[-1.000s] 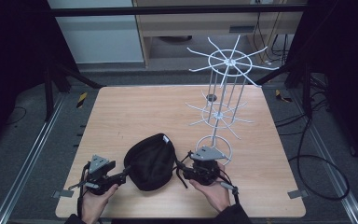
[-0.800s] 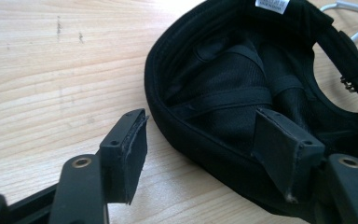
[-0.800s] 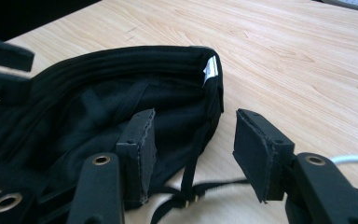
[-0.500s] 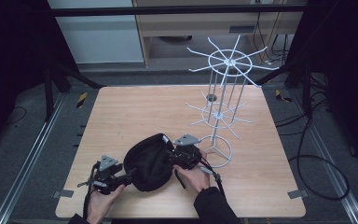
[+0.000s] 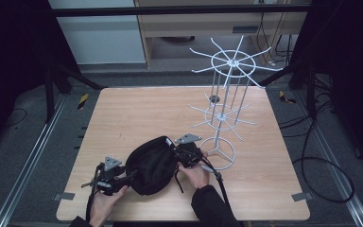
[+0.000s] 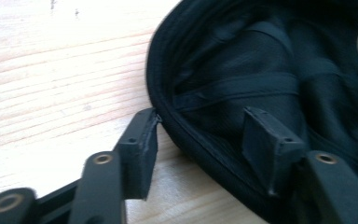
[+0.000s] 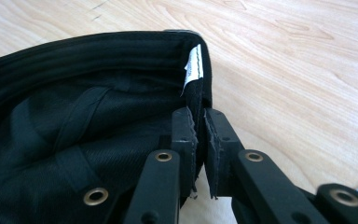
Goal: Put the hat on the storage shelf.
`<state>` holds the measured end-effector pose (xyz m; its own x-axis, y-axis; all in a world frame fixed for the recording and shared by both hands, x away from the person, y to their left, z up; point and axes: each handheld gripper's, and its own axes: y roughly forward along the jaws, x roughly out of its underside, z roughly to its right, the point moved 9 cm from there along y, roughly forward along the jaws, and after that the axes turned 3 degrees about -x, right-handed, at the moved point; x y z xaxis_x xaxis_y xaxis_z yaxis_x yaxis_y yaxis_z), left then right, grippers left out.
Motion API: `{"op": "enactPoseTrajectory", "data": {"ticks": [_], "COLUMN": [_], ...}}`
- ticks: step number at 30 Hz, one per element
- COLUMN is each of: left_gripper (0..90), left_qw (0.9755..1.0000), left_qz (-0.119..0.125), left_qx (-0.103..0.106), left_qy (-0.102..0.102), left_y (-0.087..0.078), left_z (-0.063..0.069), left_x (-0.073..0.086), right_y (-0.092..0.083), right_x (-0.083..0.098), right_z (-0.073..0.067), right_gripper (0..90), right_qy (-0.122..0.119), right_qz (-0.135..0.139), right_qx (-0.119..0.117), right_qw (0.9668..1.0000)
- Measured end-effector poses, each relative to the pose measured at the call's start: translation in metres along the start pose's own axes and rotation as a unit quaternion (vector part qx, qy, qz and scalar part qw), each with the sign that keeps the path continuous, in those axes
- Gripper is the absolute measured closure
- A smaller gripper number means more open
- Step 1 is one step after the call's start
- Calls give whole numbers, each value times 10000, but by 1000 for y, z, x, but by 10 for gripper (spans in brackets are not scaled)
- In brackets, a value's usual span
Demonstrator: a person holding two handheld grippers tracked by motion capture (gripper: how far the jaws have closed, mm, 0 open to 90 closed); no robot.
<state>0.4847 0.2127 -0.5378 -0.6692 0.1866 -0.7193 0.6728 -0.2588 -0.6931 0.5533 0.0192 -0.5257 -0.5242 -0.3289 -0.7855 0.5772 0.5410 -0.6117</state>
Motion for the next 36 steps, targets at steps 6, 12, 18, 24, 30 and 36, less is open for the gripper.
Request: {"op": "enactPoseTrajectory", "data": {"ticks": [6, 12, 18, 24, 30, 36], "left_gripper": [648, 630, 479, 468, 598, 693], "left_qw": [9997, 9999, 9997, 9997, 9985, 9985], "left_qz": [-62, 7, 187, -11, -368, -343], "left_qx": [-207, -104, 116, 229, 386, 371], "left_qy": [-129, -118, -68, -81, -133, -221], "left_y": [8, 7, -9, -20, -12, -10], "left_z": [-12, -10, -4, 0, 5, 3], "left_x": [-4, -5, -5, 5, 14, 12], "right_y": [-22, -33, -37, -24, -11, -15], "right_x": [17, 33, 26, 18, 22, 22], "right_z": [-11, -15, -11, -8, -6, -7], "right_gripper": [830, 784, 616, 553, 626, 805], "right_qy": [-50, -34, 51, 164, 270, 309], "right_qz": [-114, -297, -121, -163, -332, -301], "right_qx": [-255, -286, -323, -284, -280, -269], "right_qw": [9996, 9991, 9994, 9993, 9987, 9987]}}
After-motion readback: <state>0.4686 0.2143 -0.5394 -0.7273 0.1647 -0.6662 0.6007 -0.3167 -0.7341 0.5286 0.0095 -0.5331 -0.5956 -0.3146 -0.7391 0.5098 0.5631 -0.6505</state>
